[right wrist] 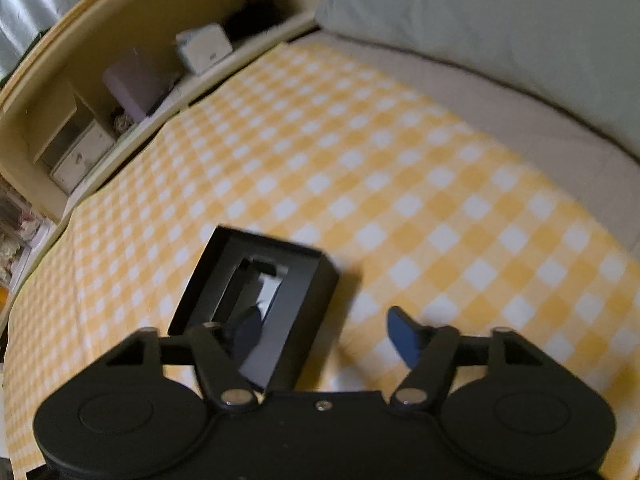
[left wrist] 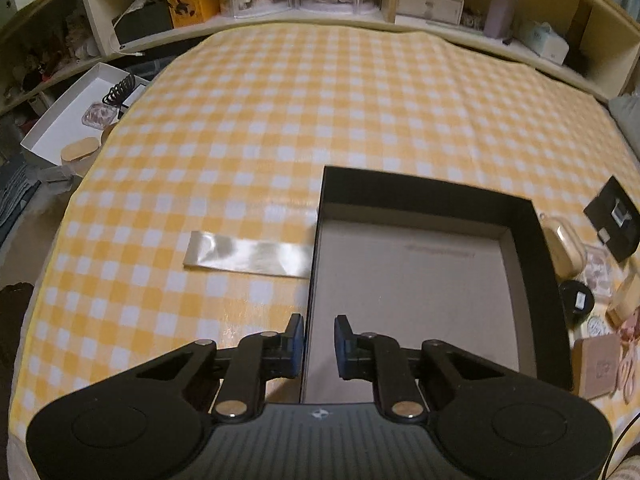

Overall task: Organize rigid objects
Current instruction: 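Grasp the small black box with the right gripper and lift it, then carry the small black box into the open black tray and release it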

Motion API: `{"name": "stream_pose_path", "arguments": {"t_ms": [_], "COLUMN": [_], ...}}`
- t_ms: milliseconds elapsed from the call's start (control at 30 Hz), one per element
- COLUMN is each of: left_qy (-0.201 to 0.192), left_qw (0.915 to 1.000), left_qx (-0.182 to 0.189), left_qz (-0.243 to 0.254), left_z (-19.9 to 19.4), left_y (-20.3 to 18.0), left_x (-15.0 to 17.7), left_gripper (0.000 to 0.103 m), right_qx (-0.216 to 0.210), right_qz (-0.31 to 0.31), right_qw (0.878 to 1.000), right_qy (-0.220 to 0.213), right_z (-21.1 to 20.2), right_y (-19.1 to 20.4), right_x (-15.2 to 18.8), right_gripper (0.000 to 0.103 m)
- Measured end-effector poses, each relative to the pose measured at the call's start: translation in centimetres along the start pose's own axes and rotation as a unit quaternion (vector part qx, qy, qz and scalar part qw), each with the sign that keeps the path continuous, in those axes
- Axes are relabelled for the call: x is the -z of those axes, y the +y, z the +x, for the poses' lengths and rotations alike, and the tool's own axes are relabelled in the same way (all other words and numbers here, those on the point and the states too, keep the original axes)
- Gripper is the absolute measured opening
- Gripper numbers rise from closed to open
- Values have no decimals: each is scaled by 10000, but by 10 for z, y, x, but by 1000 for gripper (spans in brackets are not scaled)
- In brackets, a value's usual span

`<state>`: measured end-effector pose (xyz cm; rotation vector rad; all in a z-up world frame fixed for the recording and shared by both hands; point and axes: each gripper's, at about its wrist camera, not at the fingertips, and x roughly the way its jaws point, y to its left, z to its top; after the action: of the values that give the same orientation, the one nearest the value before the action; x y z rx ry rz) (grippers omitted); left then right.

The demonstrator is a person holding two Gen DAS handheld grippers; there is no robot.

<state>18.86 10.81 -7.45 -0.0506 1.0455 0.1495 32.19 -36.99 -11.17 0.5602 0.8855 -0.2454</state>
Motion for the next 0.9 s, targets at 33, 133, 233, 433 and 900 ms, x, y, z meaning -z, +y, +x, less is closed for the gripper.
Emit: {"name": "stream_pose_path", "arguments": {"t_ms": [33, 133, 233, 433, 900], "left_qy": [41, 185, 298, 340, 270], "left_qw": [10000, 9998, 9994, 9994, 9996], "left_qx": [-29, -84, -168, -108, -79], "left_qz": [12, 4, 45, -11, 35], "left_z": [1, 6, 12, 14, 16], "left_y": [0, 1, 2, 5, 3], "left_x": [-2, -1, -3, -7, -6], "left_gripper": [13, 9, 6, 3, 3], "right_qx": [-15, -65, -39, -69, -244], "right_qz": [23, 72, 10, -62, 522], "right_qw": [10000, 9994, 9994, 9989, 9977], "right_qy": [88, 317, 339, 459, 347], "right_z": [3, 10, 11, 6, -5], "right_y": [2, 3, 7, 10, 2], "right_x": [2, 5, 5, 5, -4], "right_gripper": [48, 38, 31, 8, 4]}}
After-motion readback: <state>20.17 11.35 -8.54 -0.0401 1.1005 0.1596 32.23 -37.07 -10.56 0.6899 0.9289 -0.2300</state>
